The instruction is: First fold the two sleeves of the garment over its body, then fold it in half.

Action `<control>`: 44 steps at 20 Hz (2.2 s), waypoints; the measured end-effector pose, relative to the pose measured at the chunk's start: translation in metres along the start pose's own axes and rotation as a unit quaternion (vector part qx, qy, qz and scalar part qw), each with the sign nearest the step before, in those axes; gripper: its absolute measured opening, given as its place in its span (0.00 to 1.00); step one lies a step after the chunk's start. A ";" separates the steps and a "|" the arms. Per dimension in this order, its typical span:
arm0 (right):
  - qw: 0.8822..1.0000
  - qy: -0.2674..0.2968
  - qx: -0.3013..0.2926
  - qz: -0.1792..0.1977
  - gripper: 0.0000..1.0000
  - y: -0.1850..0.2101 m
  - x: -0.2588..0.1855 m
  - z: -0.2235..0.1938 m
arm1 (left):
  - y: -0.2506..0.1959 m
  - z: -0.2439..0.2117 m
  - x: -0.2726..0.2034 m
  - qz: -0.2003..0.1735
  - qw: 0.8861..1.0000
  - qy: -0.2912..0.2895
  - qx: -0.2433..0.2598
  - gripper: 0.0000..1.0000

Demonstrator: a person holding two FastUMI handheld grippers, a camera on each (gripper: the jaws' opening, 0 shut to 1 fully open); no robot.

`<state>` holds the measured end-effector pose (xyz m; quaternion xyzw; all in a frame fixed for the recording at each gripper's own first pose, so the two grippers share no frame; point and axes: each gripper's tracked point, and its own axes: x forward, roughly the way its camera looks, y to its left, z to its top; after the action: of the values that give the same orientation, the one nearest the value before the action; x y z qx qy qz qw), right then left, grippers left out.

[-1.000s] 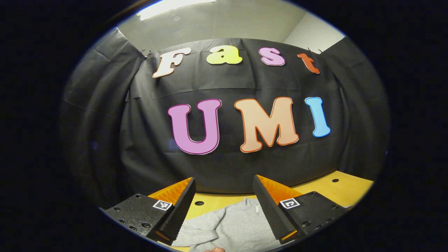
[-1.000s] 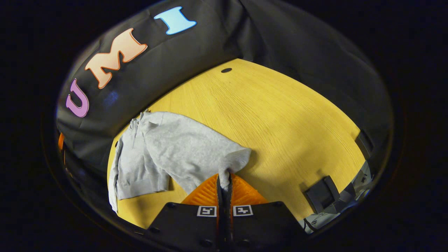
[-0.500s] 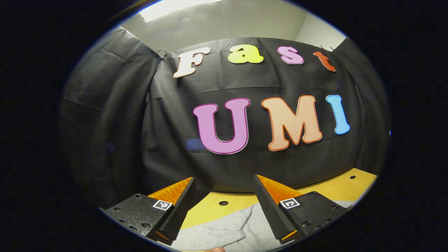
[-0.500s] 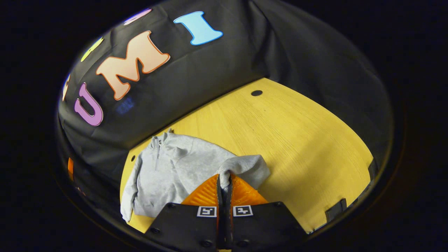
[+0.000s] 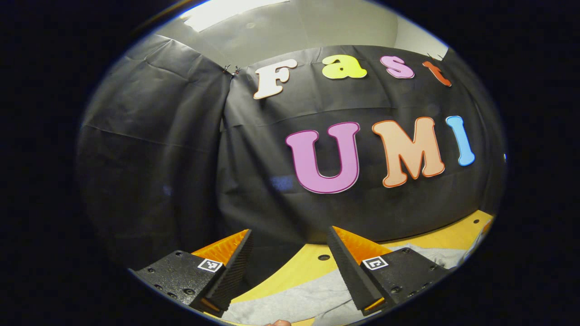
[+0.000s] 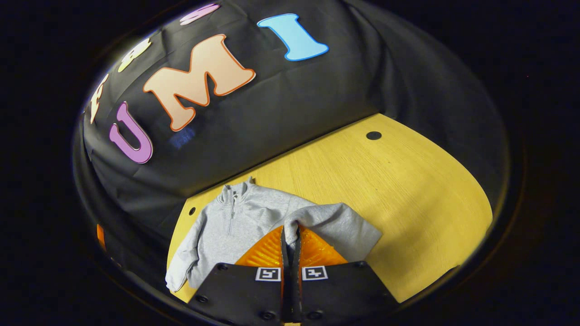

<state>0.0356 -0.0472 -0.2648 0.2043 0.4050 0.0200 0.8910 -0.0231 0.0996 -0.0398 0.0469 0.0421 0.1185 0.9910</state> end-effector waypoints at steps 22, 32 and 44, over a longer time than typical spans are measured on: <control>0.991 0.027 -0.104 0.082 0.03 0.184 0.077 -0.037 | 0.140 -0.038 -0.011 0.106 0.994 0.032 0.014 0.99; 0.978 0.067 -0.157 0.123 0.03 0.272 0.113 -0.097 | 0.198 -0.056 -0.023 0.149 0.987 0.049 0.024 1.00; 0.966 0.139 -0.198 0.093 0.03 0.309 0.172 -0.186 | 0.242 -0.084 -0.028 0.181 0.981 0.072 0.025 0.99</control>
<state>0.0553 0.3346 -0.3794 0.0564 0.4923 0.2109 0.8426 -0.1141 0.3336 -0.0959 0.0702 0.1074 0.2975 0.9461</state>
